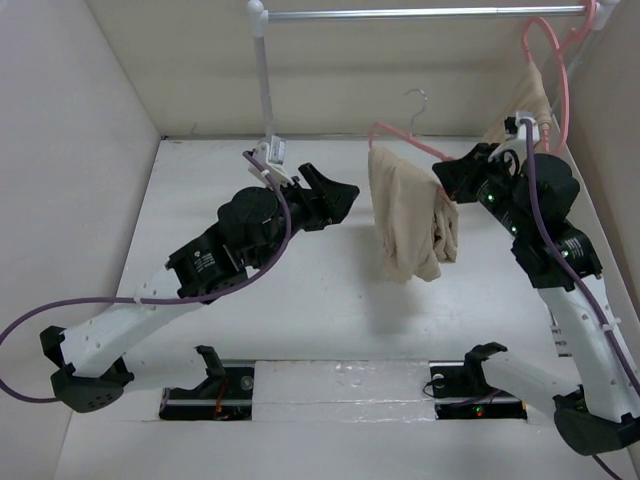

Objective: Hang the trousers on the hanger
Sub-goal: Place the hanger at the clothesline.

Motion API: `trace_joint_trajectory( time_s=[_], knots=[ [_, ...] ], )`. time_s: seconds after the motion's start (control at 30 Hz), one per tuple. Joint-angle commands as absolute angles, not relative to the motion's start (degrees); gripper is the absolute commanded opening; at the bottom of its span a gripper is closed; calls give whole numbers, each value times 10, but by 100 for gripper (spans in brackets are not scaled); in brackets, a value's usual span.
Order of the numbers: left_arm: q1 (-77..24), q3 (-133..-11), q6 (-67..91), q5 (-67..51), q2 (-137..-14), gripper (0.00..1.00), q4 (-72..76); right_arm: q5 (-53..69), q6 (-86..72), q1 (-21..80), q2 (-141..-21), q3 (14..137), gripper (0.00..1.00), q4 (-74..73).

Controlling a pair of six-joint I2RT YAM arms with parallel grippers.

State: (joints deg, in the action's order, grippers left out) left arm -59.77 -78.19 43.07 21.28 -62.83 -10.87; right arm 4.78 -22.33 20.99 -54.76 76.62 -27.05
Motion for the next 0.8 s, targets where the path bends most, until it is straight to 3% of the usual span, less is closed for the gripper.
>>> trace_joint_trajectory(
  time_s=[0.0,0.37,0.77],
  knots=[
    [-595,-757,424,179,-633,57,-88,-42,-140,193,-562,892,0,-200],
    [-595,-703,434,151,-619,57,-87,-140,-29,130,-629,1033,0,-211],
    [-595,-686,416,145,-619,57,-94,-68,-20,-17,-762,1144,0,-229]
  ],
)
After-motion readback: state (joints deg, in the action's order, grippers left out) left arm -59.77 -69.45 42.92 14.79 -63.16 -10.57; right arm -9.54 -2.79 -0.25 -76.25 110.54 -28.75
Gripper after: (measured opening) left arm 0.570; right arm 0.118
